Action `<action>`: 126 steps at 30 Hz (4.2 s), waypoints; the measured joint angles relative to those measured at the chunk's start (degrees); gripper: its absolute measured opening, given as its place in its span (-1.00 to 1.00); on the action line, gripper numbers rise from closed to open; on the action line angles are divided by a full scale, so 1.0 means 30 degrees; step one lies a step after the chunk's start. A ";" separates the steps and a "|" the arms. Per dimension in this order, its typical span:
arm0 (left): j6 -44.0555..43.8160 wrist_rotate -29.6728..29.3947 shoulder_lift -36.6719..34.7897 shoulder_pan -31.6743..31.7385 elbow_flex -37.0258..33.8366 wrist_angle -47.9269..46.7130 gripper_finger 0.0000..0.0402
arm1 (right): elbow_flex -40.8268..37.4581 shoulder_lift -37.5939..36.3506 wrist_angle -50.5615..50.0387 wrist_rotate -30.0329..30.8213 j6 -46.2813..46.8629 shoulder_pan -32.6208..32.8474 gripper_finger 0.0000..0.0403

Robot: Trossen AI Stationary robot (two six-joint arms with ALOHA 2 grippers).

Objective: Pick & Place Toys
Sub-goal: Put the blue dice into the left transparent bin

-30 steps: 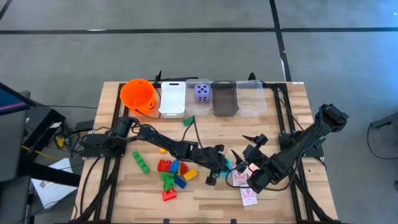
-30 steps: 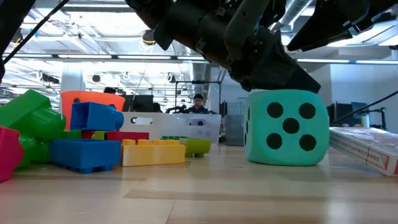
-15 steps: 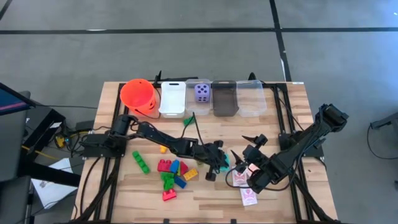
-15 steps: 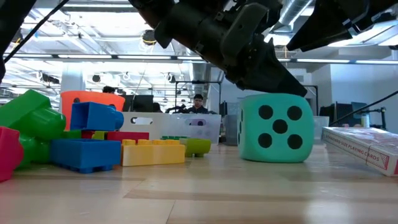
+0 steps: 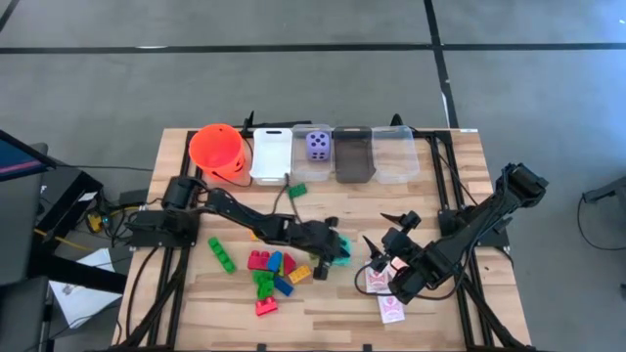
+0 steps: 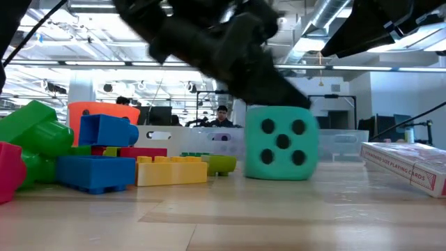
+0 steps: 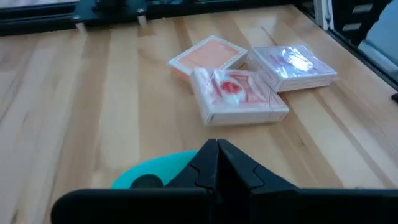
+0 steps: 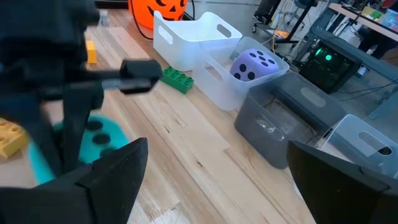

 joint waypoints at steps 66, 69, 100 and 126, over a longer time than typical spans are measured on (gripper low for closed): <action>0.2693 -0.0877 -1.1703 0.1241 -0.5925 -0.1806 -0.99 | -0.2890 -0.0156 1.4101 -1.3065 -1.7903 -0.8286 0.86; 0.2646 -0.2252 -1.2855 0.1241 -0.5929 -0.3494 -0.99 | -0.3926 -0.0182 1.4876 -1.3277 -1.6705 -0.7644 0.86; -0.1406 -0.3599 -1.3751 0.1241 -0.5929 -0.5521 -0.99 | -1.0755 0.5931 3.7127 -1.0870 -1.9308 -0.6696 0.86; -0.1551 -0.3574 -1.3743 0.1241 -0.5915 -0.6057 -0.99 | -1.0207 0.5355 3.6858 -1.8033 -1.8000 -1.0157 0.86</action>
